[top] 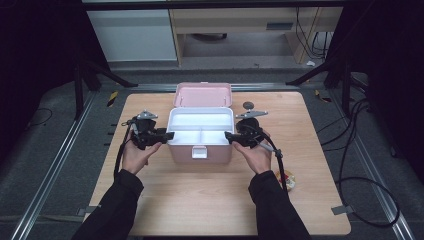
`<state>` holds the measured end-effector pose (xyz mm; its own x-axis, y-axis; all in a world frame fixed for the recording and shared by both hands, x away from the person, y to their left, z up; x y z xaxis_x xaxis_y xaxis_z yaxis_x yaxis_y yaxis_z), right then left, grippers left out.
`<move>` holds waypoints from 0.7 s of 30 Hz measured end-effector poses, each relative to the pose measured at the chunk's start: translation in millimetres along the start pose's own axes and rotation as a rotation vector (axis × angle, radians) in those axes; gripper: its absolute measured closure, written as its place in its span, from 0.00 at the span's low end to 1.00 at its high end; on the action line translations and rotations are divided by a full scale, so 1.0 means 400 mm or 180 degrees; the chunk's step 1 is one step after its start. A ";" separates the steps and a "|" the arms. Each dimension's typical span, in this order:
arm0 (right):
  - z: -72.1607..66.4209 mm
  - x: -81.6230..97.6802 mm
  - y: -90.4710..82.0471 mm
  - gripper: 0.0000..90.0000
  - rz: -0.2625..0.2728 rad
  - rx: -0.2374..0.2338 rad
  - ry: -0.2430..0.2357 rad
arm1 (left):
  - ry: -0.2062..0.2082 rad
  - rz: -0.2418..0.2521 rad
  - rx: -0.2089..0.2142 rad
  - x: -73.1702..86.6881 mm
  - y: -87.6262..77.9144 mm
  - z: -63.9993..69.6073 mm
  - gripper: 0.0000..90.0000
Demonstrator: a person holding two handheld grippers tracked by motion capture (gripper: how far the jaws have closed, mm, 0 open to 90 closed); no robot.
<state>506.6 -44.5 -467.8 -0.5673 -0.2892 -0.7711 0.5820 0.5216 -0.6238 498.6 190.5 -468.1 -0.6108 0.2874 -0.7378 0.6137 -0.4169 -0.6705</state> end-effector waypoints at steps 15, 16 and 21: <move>0.001 0.032 -0.028 0.65 -0.0154 -0.0007 -0.0046 | -0.0029 -0.0125 -0.0004 0.010 0.009 0.046 0.64; 0.006 0.039 -0.039 0.64 -0.0167 0.0002 -0.0060 | -0.0003 -0.0130 -0.0002 0.010 0.010 0.059 0.64; 0.023 0.048 -0.051 0.65 -0.0185 0.0039 -0.0067 | 0.0034 -0.0133 0.0003 0.007 0.016 0.076 0.63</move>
<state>489.2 -67.8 -471.1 -0.5882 -0.3356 -0.7358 0.5554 0.4937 -0.6692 485.5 162.7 -472.1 -0.6305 0.3137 -0.7100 0.5873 -0.4053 -0.7006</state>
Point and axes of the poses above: each handheld gripper's, and its own axes: y roughly forward along the jaws, x roughly out of its underside, z roughly to its right, the point moved 10 cm from there along y, roughly forward along the jaws, and after that the axes turned 4 degrees about -x, right-handed, at the moved point
